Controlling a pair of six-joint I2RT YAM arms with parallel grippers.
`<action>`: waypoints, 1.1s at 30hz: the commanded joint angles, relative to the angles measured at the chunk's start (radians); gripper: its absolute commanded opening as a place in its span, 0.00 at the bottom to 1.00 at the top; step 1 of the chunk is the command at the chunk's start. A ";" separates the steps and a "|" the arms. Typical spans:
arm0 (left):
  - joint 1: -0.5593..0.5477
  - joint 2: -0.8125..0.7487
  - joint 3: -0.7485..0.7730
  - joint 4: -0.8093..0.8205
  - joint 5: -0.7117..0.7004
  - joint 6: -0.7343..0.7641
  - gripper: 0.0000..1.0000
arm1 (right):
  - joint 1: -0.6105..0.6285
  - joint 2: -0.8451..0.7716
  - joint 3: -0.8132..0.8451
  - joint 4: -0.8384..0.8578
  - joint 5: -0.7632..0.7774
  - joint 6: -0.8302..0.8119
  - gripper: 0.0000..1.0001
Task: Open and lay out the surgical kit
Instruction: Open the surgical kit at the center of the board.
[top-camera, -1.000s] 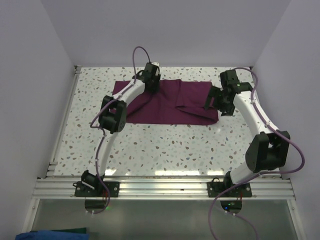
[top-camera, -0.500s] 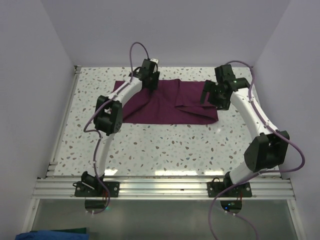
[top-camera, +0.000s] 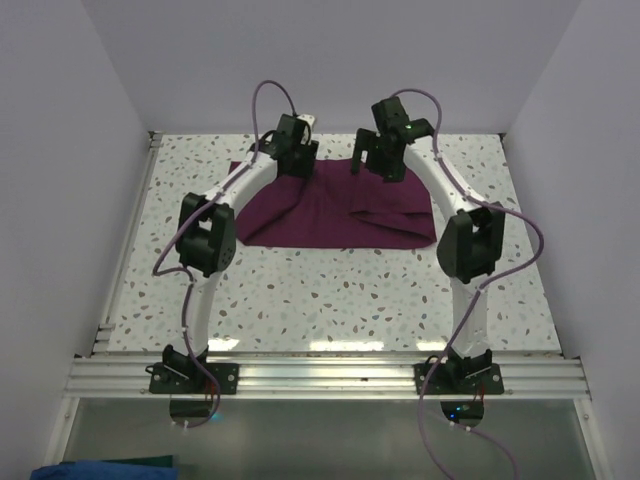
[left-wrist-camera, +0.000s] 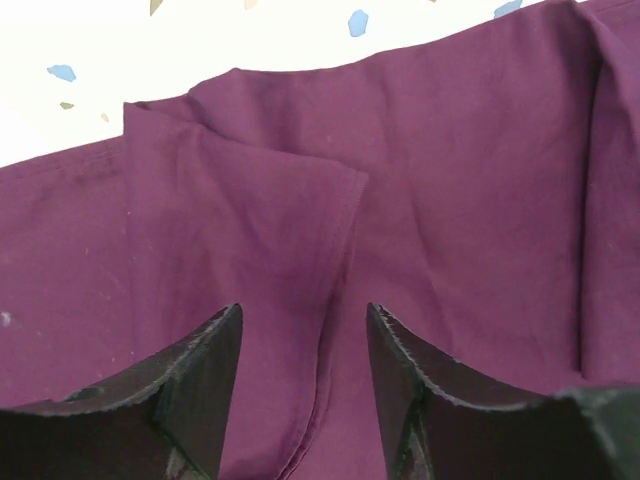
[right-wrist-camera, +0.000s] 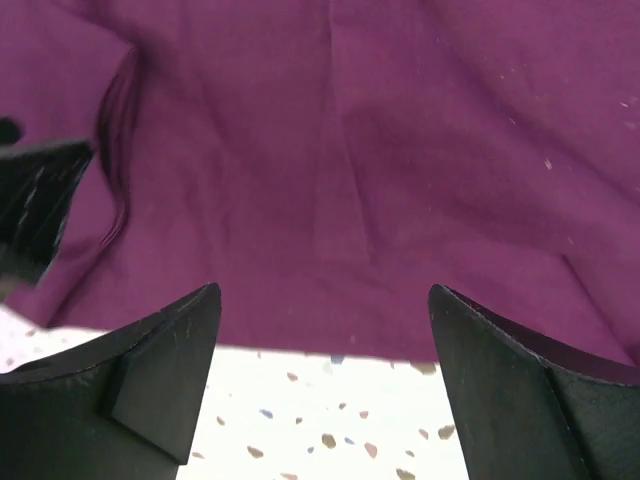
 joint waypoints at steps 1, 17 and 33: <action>-0.001 0.004 0.025 0.001 0.029 0.020 0.59 | -0.007 0.089 0.121 -0.082 0.033 0.025 0.88; -0.056 0.184 0.160 0.012 -0.160 -0.002 0.48 | -0.007 0.100 0.031 -0.085 0.059 -0.032 0.88; -0.056 0.090 0.139 0.017 -0.236 0.028 0.22 | 0.039 0.232 0.132 -0.096 0.059 -0.004 0.65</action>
